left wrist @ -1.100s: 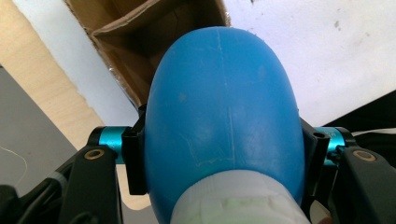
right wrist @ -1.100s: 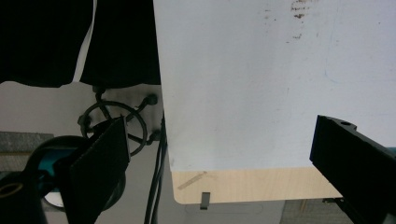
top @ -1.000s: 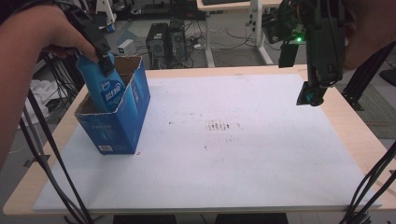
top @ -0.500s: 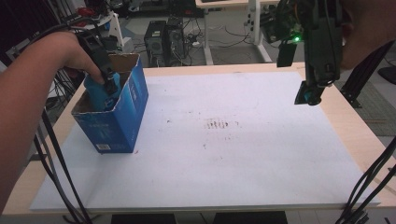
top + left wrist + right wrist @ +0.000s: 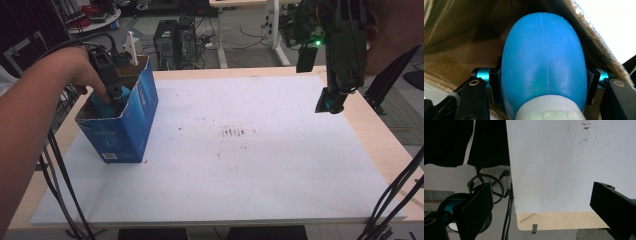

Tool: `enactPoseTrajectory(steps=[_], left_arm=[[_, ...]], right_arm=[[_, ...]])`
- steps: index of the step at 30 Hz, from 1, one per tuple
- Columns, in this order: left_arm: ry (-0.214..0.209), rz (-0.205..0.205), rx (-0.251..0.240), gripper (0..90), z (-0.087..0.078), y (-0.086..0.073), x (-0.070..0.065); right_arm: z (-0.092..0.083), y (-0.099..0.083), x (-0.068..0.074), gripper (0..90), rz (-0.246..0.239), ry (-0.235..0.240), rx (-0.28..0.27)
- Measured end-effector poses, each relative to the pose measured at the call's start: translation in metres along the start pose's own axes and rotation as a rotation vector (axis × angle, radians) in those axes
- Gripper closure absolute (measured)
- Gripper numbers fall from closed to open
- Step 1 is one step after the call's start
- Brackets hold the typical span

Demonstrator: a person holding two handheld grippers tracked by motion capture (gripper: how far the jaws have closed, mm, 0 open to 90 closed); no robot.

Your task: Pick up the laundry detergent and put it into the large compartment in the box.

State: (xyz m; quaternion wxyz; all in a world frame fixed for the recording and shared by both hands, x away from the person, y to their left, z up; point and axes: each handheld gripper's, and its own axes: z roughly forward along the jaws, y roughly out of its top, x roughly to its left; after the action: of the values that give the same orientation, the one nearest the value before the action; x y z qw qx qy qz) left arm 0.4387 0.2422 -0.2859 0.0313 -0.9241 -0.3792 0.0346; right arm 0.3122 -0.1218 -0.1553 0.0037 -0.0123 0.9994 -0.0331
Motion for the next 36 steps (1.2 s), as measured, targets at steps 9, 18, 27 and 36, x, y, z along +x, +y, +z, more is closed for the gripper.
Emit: enactPoseTrajectory(steps=[9, 18, 27, 36], left_arm=[[-0.002, 0.027, -0.011, 37.6, 0.006, -0.003, 0.002], [-0.008, 0.007, -0.016, 37.2, 0.007, -0.002, 0.002], [-0.009, -0.017, -0.021, 31.0, -0.004, -0.006, -0.001], [-0.009, -0.056, -0.046, 27.7, -0.022, -0.009, -0.005]], right_arm=[[0.0, 0.003, 0.0, 4.0, 0.005, 0.002, 0.006], [-0.001, 0.003, 0.0, 4.0, -0.005, -0.002, 0.0], [-0.002, 0.004, 0.001, 4.0, -0.003, -0.005, 0.002], [-0.002, 0.006, 0.002, 4.0, -0.009, -0.006, 0.0]])
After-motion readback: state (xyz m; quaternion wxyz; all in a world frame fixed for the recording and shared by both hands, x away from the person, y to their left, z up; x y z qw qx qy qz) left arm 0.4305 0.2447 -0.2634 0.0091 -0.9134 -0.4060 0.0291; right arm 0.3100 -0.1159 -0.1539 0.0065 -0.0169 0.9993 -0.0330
